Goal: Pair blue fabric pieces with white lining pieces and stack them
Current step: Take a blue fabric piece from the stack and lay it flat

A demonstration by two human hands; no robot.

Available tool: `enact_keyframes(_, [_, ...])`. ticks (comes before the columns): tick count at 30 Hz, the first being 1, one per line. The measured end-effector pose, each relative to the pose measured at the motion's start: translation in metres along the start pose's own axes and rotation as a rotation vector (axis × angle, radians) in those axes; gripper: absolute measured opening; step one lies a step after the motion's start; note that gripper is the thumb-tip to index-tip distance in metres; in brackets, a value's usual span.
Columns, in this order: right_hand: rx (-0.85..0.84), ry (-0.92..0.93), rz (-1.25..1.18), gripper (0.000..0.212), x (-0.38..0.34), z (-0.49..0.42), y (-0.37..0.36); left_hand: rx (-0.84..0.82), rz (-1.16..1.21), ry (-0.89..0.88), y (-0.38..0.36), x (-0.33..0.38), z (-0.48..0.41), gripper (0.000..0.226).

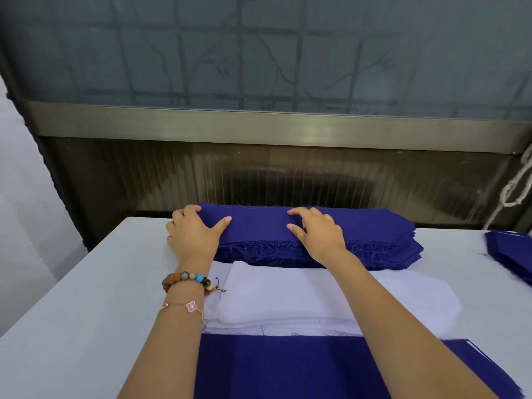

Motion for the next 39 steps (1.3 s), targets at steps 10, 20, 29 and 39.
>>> enact_keyframes(10, [0.012, -0.001, 0.009, 0.042, 0.001, 0.0, -0.001, 0.187, 0.333, 0.012, 0.012, -0.016, -0.002, 0.023])
enact_keyframes(20, [0.017, -0.001, 0.019, 0.042, 0.0, 0.0, -0.002, 0.28, 0.252, -0.032, 0.014, -0.022, -0.003, 0.02])
enact_keyframes(29, [0.01, -0.003, 0.024, 0.041, 0.001, 0.0, -0.001, 0.343, 0.27, -0.144, 0.023, -0.022, 0.0, 0.021])
enact_keyframes(39, [0.015, -0.003, 0.039, 0.041, 0.0, 0.001, -0.001, 0.296, 0.24, -0.178, 0.023, -0.021, -0.007, 0.021])
Point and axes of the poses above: each hand's wrist, its own z-axis away from the middle knuckle, its own y-axis out of the back of the hand, x = y × z, the point moved 2 cm from there along -z, towards the middle knuckle, and after that the axes turned 9 degrees about -x, right-handed, at the moved point
